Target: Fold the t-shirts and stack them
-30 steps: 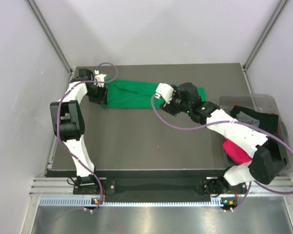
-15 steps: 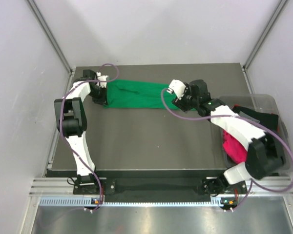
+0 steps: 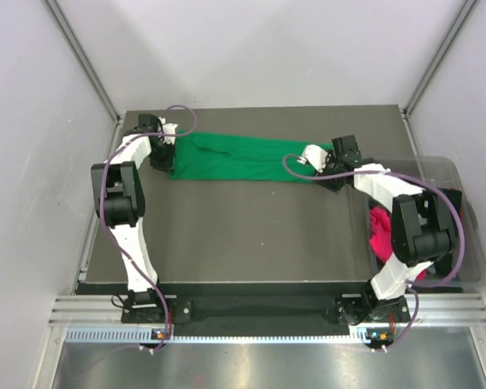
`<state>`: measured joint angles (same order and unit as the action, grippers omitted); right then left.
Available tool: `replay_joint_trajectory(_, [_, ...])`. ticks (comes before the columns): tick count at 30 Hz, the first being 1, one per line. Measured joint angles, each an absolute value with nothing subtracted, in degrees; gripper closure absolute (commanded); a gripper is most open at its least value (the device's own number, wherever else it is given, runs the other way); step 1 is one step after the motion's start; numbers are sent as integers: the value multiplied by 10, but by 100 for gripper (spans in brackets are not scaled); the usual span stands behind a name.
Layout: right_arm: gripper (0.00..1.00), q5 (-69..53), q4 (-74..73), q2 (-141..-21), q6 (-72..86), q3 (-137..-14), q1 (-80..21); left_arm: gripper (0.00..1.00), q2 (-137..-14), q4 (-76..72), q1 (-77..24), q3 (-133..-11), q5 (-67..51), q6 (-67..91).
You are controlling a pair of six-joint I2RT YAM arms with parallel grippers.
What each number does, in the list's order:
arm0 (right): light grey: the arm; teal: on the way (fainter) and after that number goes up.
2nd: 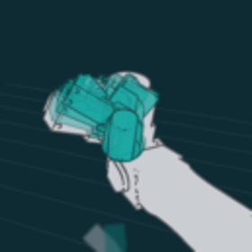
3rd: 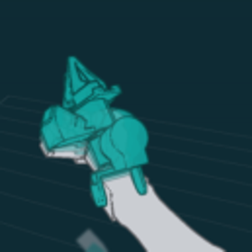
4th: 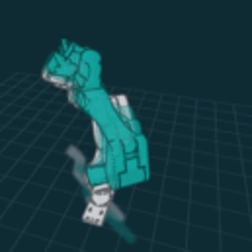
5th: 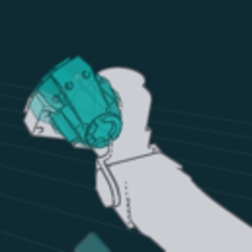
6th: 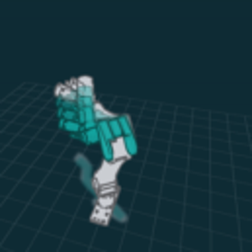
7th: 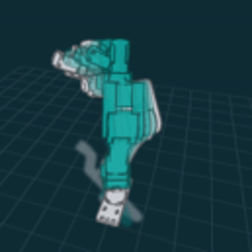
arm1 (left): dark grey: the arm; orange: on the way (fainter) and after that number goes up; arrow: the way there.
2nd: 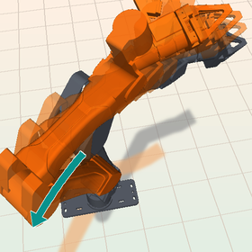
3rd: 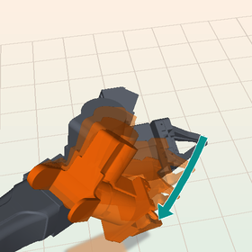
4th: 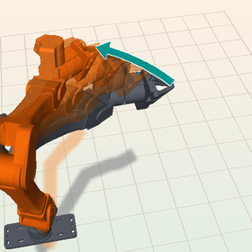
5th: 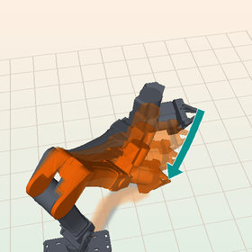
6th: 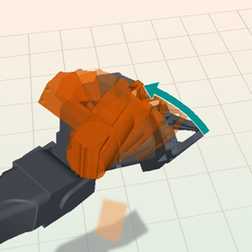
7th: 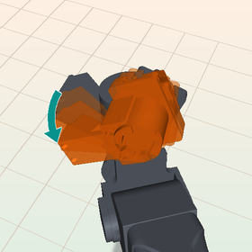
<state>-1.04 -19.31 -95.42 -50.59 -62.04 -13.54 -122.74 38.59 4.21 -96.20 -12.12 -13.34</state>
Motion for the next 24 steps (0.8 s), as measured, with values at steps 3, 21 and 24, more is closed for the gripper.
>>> replay_joint_trajectory(3, [36, -9, -193, -973, -516, -626, -126, 94, -1227, 382, 42, -962, -113, -134])
replay_joint_trajectory(21, [100, -12, -228, -1103, -537, -724, -96, 54, -1127, 355, 42, -855, -107, -130])
replay_joint_trajectory(24, [100, -22, -240, -1095, -539, -719, -96, 54, -1083, 353, 42, -824, -103, -130])
